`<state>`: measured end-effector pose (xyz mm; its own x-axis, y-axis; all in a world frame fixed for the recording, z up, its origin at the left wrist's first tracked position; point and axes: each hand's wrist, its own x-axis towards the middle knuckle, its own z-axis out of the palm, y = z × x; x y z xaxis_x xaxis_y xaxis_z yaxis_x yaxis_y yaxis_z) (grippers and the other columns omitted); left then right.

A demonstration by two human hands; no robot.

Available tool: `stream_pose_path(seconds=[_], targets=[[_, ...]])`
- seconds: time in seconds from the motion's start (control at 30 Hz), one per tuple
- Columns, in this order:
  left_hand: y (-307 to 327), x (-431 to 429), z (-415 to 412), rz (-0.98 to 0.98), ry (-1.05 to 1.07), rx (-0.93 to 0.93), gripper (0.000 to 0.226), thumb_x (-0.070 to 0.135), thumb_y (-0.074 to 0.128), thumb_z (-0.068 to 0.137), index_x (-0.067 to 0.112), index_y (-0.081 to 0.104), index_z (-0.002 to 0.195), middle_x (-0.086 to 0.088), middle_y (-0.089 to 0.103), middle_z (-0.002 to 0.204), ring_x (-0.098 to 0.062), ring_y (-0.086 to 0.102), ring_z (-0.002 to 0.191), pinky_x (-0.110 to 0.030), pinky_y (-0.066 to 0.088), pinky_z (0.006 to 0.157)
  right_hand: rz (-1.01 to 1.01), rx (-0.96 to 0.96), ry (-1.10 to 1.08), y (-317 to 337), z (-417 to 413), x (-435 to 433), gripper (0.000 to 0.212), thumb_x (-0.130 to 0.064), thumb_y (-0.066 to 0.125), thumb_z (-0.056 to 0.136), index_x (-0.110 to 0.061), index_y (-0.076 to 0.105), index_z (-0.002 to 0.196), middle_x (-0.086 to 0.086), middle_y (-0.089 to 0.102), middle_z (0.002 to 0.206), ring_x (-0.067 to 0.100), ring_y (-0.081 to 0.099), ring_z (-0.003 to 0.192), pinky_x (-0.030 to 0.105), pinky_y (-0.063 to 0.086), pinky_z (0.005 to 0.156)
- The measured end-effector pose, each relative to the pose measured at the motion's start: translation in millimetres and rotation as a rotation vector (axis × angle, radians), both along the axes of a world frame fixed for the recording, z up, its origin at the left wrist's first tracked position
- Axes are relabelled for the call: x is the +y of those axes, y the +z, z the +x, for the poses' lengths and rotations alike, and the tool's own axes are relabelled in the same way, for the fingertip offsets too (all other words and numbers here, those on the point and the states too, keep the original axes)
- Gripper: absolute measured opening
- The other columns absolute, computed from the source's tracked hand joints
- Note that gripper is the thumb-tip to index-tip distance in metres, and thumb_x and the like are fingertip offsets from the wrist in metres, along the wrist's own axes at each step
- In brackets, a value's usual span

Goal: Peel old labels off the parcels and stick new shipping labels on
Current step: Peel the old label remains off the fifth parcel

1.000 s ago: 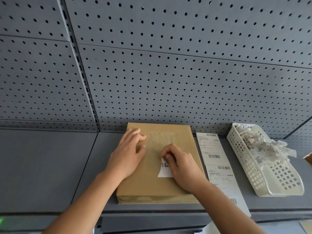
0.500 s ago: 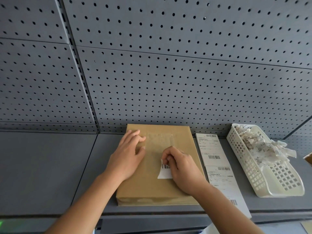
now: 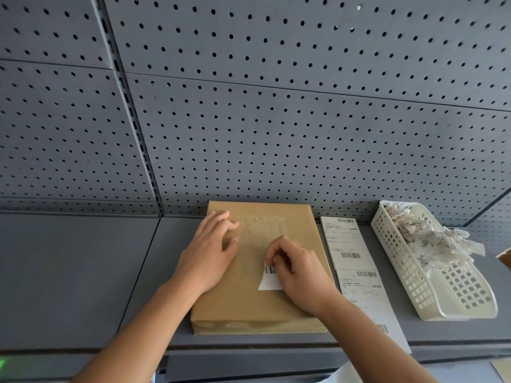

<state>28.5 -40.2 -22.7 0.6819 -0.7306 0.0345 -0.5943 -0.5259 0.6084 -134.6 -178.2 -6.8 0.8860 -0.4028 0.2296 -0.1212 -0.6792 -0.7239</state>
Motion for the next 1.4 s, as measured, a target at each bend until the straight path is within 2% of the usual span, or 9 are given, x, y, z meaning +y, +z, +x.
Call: stream_pose_path(seconds=[0.2, 0.4, 0.53, 0.67, 0.73, 0.93, 1.17, 1.33, 1.4], targets=[[0.0, -0.1, 0.2, -0.002, -0.003, 0.001, 0.033, 0.041, 0.041, 0.105, 0.040, 0.046, 0.137, 0.029, 0.017, 0.161, 0.009, -0.005, 0.149, -0.052, 0.035, 0.114, -0.014, 0.016, -0.013, -1.2, 0.7, -1.7, 0.025, -0.001, 0.052, 0.093, -0.025, 0.059, 0.097, -0.008, 0.061, 0.094, 0.008, 0.058, 0.086, 0.023, 0.047, 0.075], [1.3, 0.1, -0.7, 0.001, -0.005, -0.002, 0.033, 0.041, 0.041, 0.105, 0.040, 0.046, 0.137, 0.029, 0.016, 0.161, 0.009, -0.005, 0.149, -0.051, 0.036, 0.113, -0.071, -0.012, 0.019, 0.9, -1.0, 1.2, 0.026, 0.005, 0.050, 0.090, -0.019, 0.060, 0.090, -0.013, 0.059, 0.085, 0.007, 0.055, 0.083, 0.018, 0.044, 0.073], [1.6, -0.1, -0.3, 0.002, 0.007, 0.002, 0.032, 0.040, 0.041, 0.105, 0.040, 0.046, 0.137, 0.029, 0.017, 0.161, 0.009, -0.005, 0.149, -0.052, 0.036, 0.111, -0.075, -0.014, -0.016, -1.6, 1.7, 0.2, 0.023, 0.001, 0.051, 0.095, -0.019, 0.061, 0.095, -0.016, 0.058, 0.090, 0.003, 0.054, 0.084, 0.013, 0.040, 0.073], [-0.2, -0.7, 0.3, -0.002, 0.002, -0.002, 0.032, 0.040, 0.041, 0.104, 0.040, 0.047, 0.136, 0.029, 0.018, 0.161, 0.010, -0.005, 0.149, -0.049, 0.038, 0.112, -0.130, -0.004, 0.004, -6.9, 5.0, -0.6, 0.024, 0.003, 0.046, 0.094, -0.017, 0.060, 0.094, -0.010, 0.059, 0.089, 0.008, 0.054, 0.086, 0.025, 0.046, 0.076], [0.3, -0.4, -0.2, -0.001, 0.000, -0.003, 0.032, 0.040, 0.041, 0.104, 0.040, 0.047, 0.136, 0.030, 0.017, 0.160, 0.010, -0.005, 0.149, -0.048, 0.037, 0.112, -0.112, -0.004, 0.004, -6.4, 4.9, -1.3, 0.026, 0.005, 0.045, 0.093, -0.017, 0.059, 0.092, -0.009, 0.059, 0.087, 0.009, 0.054, 0.085, 0.027, 0.046, 0.076], [1.4, -0.1, 0.4, 0.000, 0.002, -0.004, 0.032, 0.041, 0.041, 0.104, 0.040, 0.047, 0.136, 0.030, 0.017, 0.160, 0.011, -0.005, 0.149, -0.046, 0.038, 0.111, -0.042, -0.008, -0.002, -4.6, 4.9, -3.2, 0.027, 0.001, 0.045, 0.097, -0.022, 0.059, 0.095, -0.010, 0.061, 0.093, 0.010, 0.059, 0.090, 0.022, 0.047, 0.077], [3.8, -0.4, -1.5, 0.005, 0.005, 0.007, 0.032, 0.040, 0.041, 0.105, 0.040, 0.047, 0.136, 0.032, 0.016, 0.160, 0.011, -0.006, 0.148, -0.050, 0.037, 0.110, -0.058, -0.031, 0.006, -2.1, 1.7, -2.4, 0.030, 0.008, 0.044, 0.091, -0.018, 0.058, 0.089, -0.012, 0.059, 0.085, 0.009, 0.055, 0.086, 0.014, 0.040, 0.072], [2.4, 0.3, -1.6, 0.006, 0.006, 0.010, 0.032, 0.041, 0.041, 0.105, 0.040, 0.046, 0.137, 0.032, 0.016, 0.160, 0.010, -0.006, 0.149, -0.052, 0.036, 0.111, -0.087, -0.001, 0.020, -3.8, 3.9, -0.7, 0.027, 0.003, 0.045, 0.095, -0.020, 0.059, 0.093, -0.015, 0.058, 0.089, 0.009, 0.055, 0.088, 0.020, 0.044, 0.075], [2.3, 0.6, -1.4, -0.003, 0.002, 0.005, 0.032, 0.041, 0.041, 0.104, 0.040, 0.047, 0.136, 0.031, 0.017, 0.160, 0.010, -0.004, 0.149, -0.051, 0.036, 0.111, -0.073, -0.019, 0.010, -2.3, 2.2, -0.7, 0.028, 0.005, 0.045, 0.094, -0.019, 0.059, 0.091, -0.015, 0.059, 0.087, 0.009, 0.055, 0.086, 0.017, 0.042, 0.073]])
